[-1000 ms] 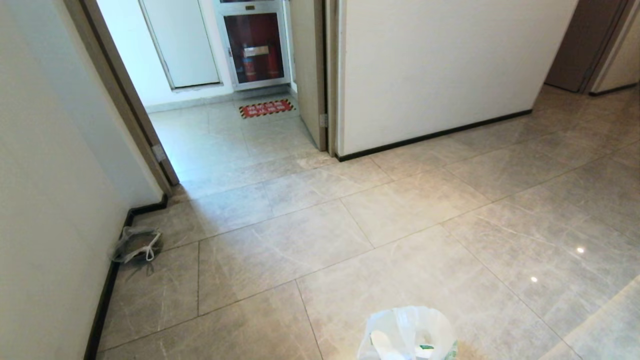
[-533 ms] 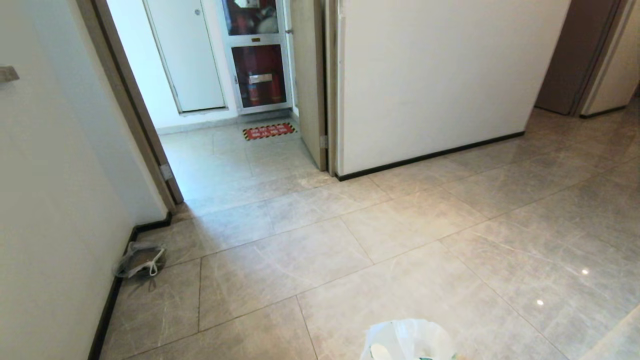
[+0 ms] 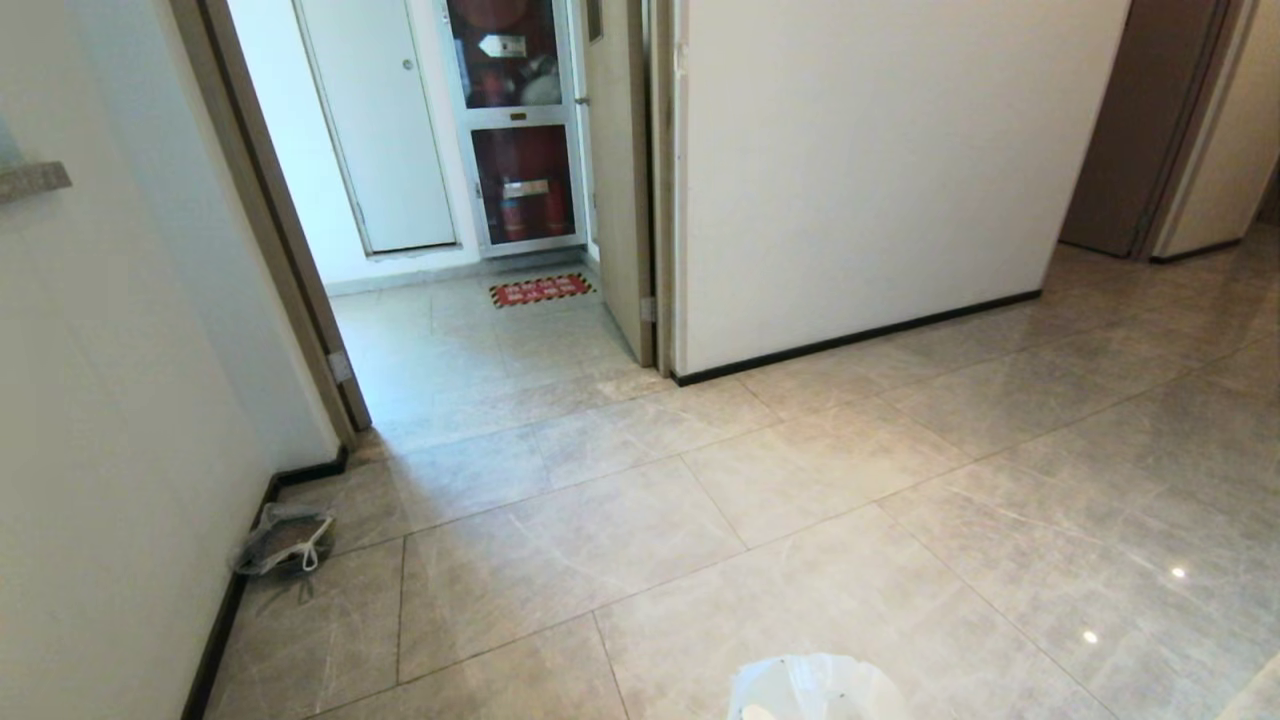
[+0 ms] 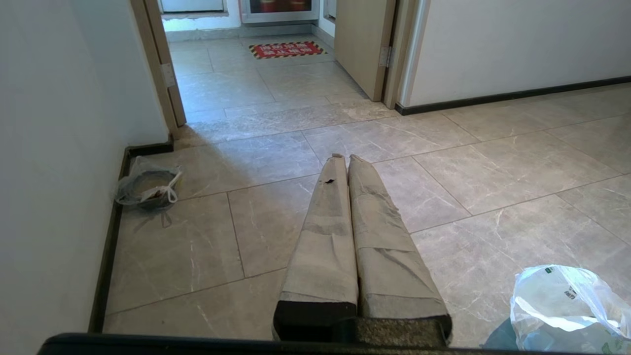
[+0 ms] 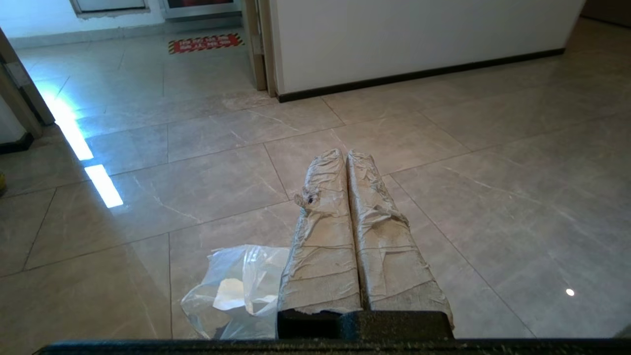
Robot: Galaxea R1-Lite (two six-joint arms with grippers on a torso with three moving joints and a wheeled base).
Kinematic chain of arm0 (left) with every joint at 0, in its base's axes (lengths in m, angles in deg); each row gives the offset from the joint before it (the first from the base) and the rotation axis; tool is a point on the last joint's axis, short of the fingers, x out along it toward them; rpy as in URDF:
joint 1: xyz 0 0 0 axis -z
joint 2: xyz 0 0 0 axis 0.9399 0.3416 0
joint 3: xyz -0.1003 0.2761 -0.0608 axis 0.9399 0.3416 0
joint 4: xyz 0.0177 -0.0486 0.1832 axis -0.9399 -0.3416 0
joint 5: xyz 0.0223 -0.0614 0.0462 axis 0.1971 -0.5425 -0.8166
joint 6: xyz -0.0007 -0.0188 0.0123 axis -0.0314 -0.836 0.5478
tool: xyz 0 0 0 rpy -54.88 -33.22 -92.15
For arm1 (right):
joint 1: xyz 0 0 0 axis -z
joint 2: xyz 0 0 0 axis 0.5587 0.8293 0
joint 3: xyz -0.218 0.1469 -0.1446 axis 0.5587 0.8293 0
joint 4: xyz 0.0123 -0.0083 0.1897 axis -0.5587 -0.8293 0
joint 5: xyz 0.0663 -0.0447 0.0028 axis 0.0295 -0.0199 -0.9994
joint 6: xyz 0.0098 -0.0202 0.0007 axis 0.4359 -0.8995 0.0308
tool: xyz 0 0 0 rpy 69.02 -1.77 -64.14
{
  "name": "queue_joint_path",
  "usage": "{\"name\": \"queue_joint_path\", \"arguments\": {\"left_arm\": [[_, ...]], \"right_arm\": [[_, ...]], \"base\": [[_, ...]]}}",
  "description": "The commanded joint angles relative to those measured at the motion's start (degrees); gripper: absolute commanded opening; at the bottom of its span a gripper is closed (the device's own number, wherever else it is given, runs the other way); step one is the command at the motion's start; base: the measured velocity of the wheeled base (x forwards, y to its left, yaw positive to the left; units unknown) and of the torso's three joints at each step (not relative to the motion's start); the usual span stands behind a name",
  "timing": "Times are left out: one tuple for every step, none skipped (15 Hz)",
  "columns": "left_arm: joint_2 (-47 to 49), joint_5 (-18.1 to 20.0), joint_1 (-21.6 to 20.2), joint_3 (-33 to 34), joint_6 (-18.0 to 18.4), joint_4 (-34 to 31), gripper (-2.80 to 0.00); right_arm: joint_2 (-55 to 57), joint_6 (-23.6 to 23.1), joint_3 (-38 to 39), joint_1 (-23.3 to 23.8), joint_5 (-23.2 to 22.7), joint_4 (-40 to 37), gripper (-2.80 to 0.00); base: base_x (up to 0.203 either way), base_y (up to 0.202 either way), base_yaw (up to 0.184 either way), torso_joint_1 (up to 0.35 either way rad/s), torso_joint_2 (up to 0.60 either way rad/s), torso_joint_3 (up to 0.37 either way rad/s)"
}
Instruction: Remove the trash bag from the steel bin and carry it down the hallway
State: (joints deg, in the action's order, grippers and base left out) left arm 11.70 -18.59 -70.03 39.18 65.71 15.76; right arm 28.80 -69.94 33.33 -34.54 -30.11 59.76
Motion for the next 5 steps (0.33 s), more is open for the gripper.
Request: {"name": "queue_joint_path", "arguments": {"left_arm": [[0.0,0.0,0.0,0.1,0.0,0.0,-2.80],[0.0,0.0,0.0,0.0,0.0,0.0,-2.80],[0.0,0.0,0.0,0.1,0.0,0.0,-2.80],[0.0,0.0,0.0,0.1,0.0,0.0,-2.80],[0.0,0.0,0.0,0.0,0.0,0.0,-2.80]], "right_arm": [[0.1,0.0,0.0,0.0,0.0,0.2,-2.80],[0.0,-0.1,0.1,0.0,0.0,0.6,-2.80],[0.0,-0.1,0.1,0.0,0.0,0.6,-2.80],[0.0,0.0,0.1,0.0,0.0,0.6,-2.80],[0.0,0.0,0.1,0.0,0.0,0.6,-2.80]], "base": [[0.000,0.000,0.000,0.000,0.00,0.000],[0.000,0.000,0.000,0.000,0.00,0.000],[0.000,0.000,0.000,0.000,0.00,0.000],[0.000,0.000,0.000,0.000,0.00,0.000],[0.000,0.000,0.000,0.000,0.00,0.000]]}}
